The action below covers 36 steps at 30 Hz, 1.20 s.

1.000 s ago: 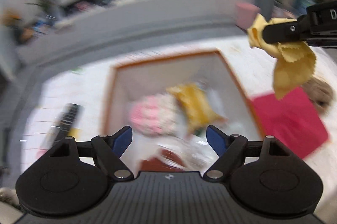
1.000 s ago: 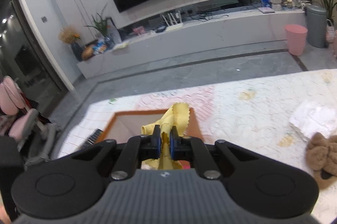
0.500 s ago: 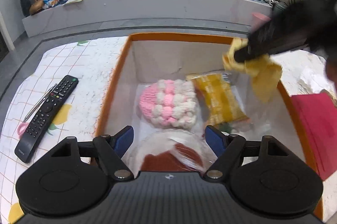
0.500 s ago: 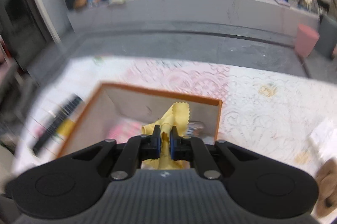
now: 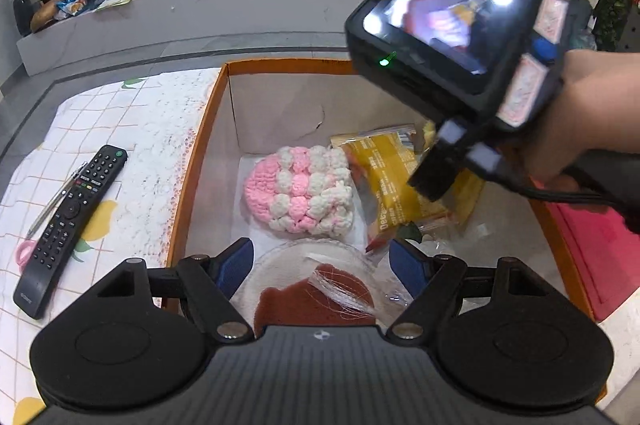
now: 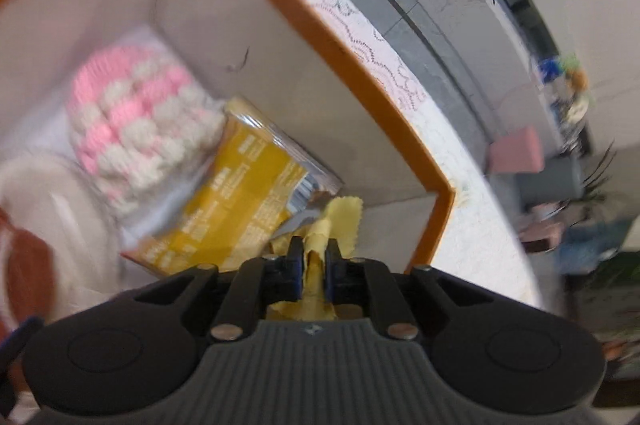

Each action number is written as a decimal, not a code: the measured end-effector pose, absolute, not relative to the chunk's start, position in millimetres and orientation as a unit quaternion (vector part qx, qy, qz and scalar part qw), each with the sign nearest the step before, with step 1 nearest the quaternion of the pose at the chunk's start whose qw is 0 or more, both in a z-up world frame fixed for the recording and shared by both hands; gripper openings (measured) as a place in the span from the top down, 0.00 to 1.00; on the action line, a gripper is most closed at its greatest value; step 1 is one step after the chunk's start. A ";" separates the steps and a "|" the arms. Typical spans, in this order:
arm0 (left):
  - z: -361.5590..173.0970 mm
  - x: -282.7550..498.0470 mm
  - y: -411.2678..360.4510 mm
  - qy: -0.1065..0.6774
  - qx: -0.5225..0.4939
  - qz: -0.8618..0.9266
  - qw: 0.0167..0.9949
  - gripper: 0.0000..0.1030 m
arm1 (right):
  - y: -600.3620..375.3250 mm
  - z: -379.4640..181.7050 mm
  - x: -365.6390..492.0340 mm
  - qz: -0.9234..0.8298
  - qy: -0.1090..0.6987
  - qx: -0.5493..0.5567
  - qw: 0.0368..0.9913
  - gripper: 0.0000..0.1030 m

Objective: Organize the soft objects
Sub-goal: 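Open the left tool to drop the plastic bag while the right tool lowers the yellow cloth into the box, then move both tools away from the box toward the brown teddy bear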

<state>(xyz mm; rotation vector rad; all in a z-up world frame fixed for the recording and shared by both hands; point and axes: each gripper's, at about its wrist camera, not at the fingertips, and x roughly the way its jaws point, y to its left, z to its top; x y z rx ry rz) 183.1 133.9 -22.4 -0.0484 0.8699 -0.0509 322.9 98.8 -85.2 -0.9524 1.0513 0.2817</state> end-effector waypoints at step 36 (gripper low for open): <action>56.7 113.3 15.5 0.314 -0.003 -0.136 0.940 0.12 | -140.0 80.8 189.3 0.022 0.323 -0.011 0.946 0.50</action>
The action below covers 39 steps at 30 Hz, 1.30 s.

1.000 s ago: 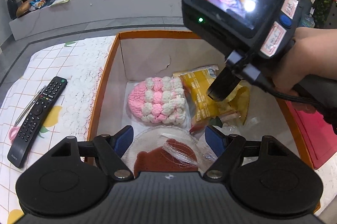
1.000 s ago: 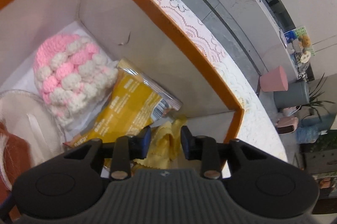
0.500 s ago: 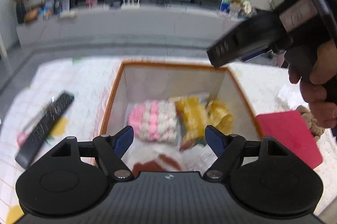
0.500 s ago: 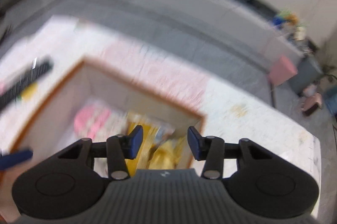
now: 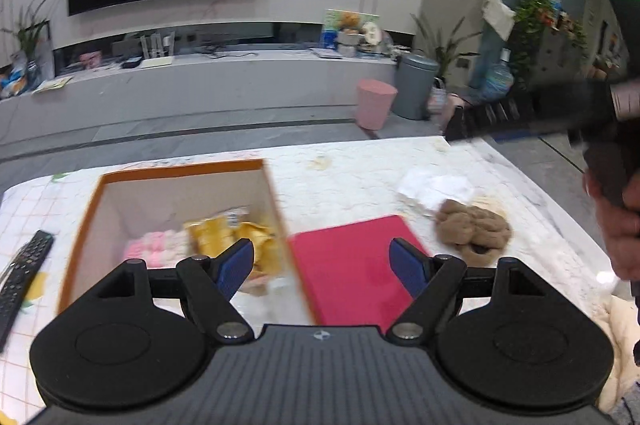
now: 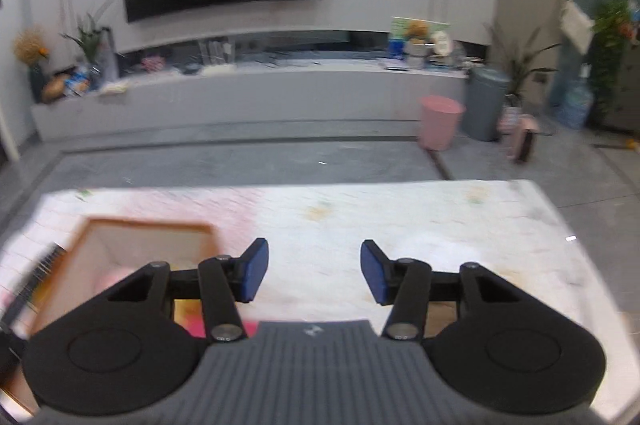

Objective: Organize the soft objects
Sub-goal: 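Move both tools away from the box toward the brown teddy bear, then grasp the brown teddy bear with the right tool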

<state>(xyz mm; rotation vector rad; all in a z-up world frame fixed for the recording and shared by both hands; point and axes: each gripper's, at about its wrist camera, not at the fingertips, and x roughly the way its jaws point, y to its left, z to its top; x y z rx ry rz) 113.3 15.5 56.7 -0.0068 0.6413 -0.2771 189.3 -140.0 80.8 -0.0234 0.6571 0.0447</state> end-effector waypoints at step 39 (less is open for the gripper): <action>3.2 97.7 -100.7 0.323 0.045 -0.221 0.919 0.12 | -348.5 -127.5 251.7 0.015 0.441 0.244 0.864 0.51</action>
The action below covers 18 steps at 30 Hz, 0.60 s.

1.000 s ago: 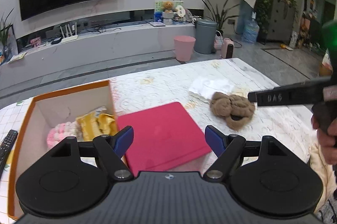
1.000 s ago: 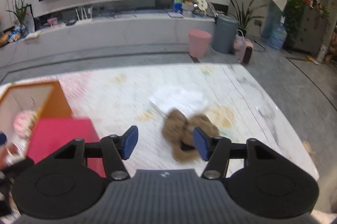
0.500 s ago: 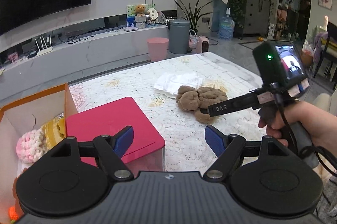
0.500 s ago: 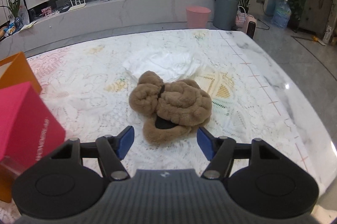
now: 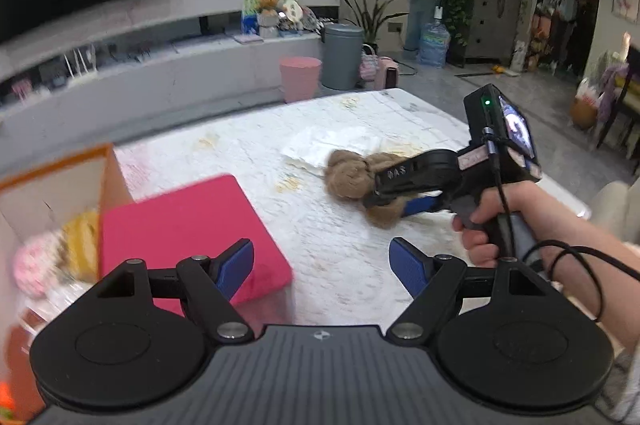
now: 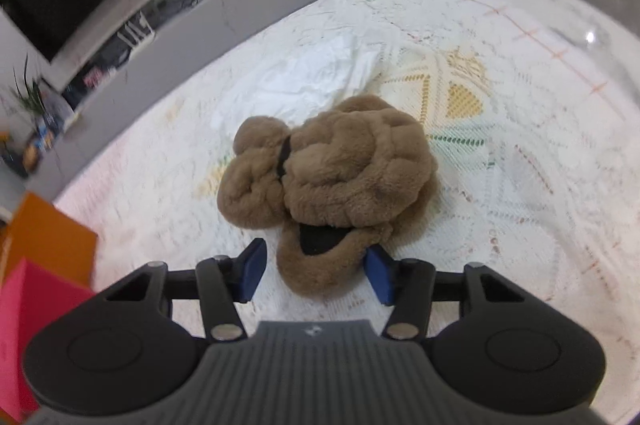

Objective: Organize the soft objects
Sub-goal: 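Grasp the brown teddy bear with the right tool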

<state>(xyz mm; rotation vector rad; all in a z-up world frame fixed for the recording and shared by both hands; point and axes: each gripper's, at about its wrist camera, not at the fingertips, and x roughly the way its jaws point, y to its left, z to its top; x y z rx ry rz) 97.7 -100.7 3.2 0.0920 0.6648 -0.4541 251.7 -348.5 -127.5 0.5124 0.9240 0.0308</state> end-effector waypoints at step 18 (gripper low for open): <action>8.0 90.5 -85.7 0.309 0.022 -0.273 0.911 0.12 | -374.9 -101.5 192.9 0.001 0.478 0.291 0.829 0.86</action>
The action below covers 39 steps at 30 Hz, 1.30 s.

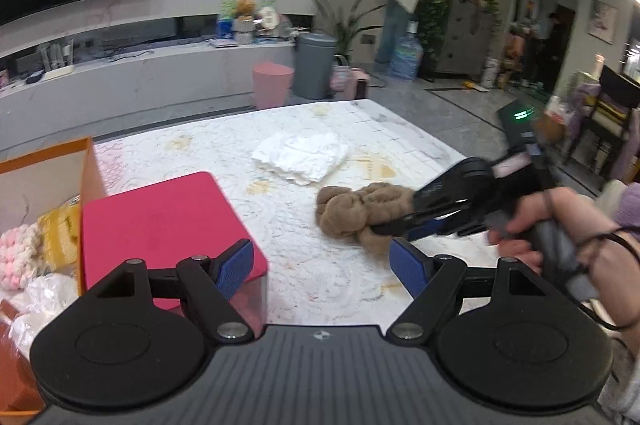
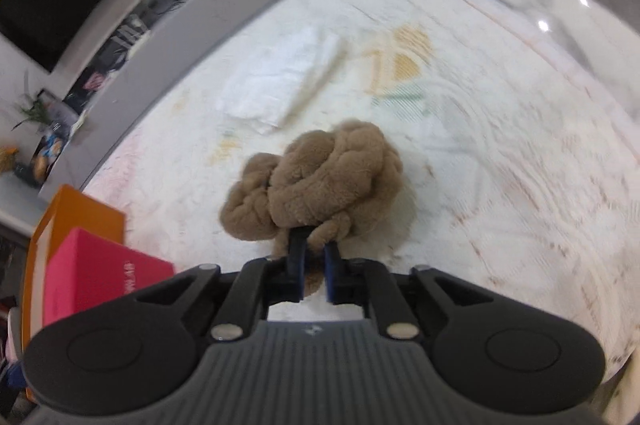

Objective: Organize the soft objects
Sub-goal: 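Grasp the brown teddy bear with the right tool, then grasp the white crumpled cloth with the left tool while the right tool lifts the teddy bear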

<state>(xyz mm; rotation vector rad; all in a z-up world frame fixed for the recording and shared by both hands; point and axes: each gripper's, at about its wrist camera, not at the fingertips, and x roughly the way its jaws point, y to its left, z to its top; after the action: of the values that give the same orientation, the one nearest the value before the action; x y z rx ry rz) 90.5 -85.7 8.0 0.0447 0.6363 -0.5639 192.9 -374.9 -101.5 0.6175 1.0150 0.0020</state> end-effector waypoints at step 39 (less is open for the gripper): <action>-81.9 405.7 -251.5 0.461 0.259 -0.223 0.819 0.10 | -449.8 -63.6 204.3 -0.031 0.393 0.313 0.864 0.95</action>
<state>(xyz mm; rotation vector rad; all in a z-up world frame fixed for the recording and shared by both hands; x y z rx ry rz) 405.7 -251.5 -81.9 0.5511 0.9810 -0.4743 204.3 -449.8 -63.6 0.6559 0.8242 -0.0657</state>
